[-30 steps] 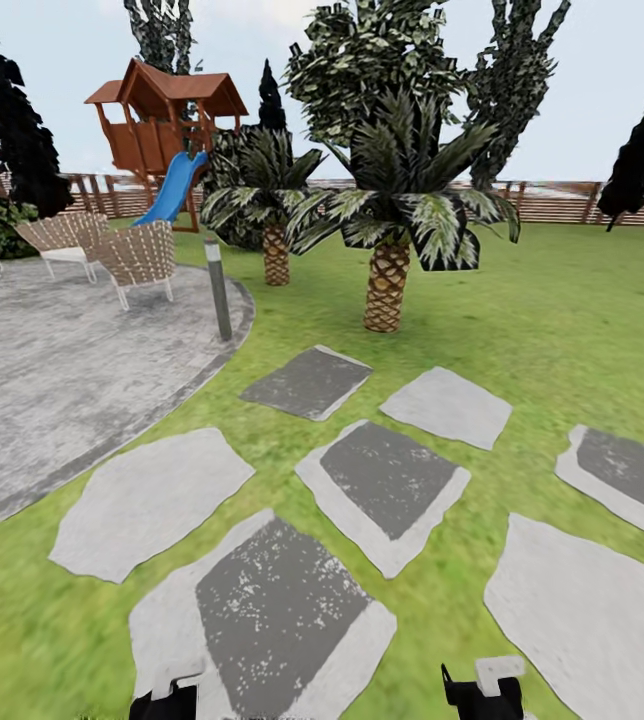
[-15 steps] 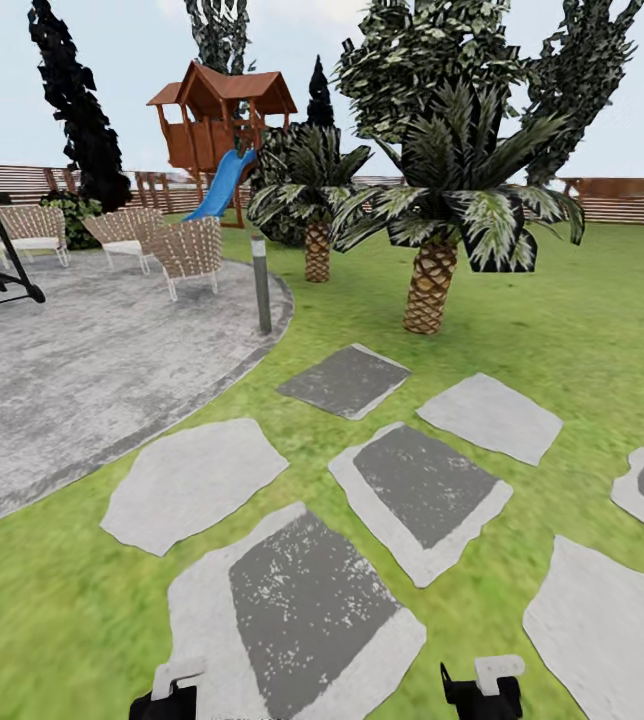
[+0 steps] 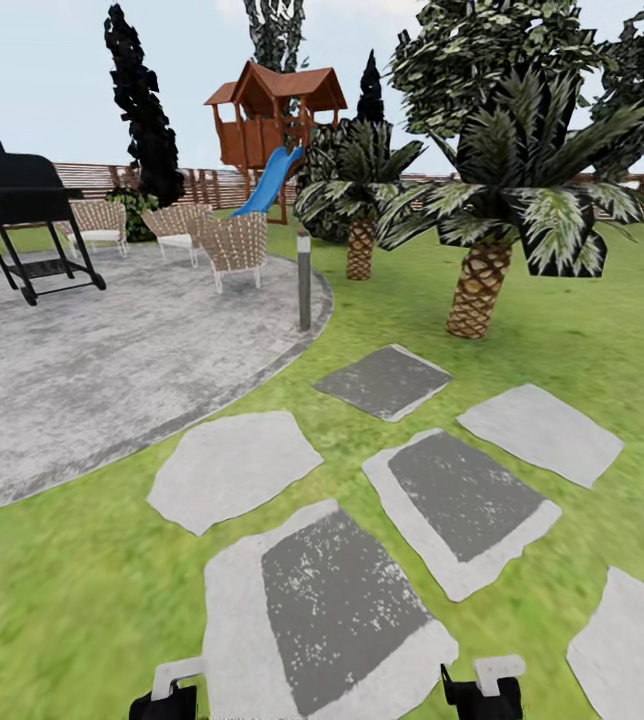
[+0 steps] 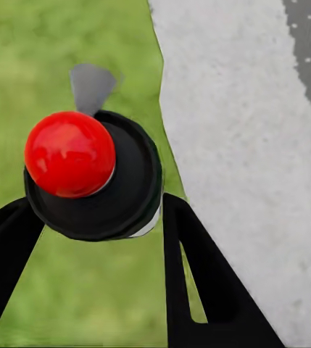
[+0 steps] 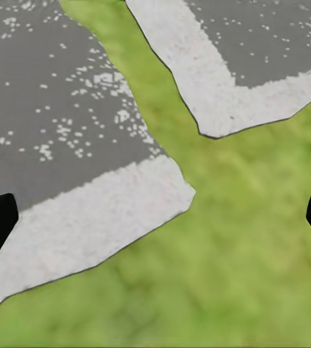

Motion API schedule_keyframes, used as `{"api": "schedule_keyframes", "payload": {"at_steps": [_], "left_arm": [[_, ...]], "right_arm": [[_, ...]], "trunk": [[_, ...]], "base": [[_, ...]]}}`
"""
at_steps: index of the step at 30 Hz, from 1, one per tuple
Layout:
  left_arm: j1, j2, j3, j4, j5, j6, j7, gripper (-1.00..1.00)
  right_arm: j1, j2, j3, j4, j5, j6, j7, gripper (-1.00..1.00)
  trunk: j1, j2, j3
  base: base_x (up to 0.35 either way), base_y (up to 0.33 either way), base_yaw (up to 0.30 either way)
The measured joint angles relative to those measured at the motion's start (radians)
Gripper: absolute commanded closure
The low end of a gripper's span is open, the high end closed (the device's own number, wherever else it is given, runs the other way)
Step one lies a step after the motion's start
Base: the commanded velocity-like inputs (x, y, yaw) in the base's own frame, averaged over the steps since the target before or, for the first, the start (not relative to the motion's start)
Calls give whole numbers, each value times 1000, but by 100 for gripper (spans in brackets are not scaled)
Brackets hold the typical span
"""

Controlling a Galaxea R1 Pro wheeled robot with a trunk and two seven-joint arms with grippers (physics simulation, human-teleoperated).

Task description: Pick up the pesticide atomizer in the garden and spray insectifuge to fully cover both potted plants in the garden.

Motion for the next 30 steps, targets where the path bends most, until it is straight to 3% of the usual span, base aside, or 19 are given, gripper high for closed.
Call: {"api": "schedule_keyframes", "payload": {"at_steps": [30], "left_arm": [[0,-3,0,-2,0,1,1,100]], "right_arm": [[0,0,5,-4,3,2,2,-100]], "trunk": [[0,0,-18]], "base": [[1,0,276]]}}
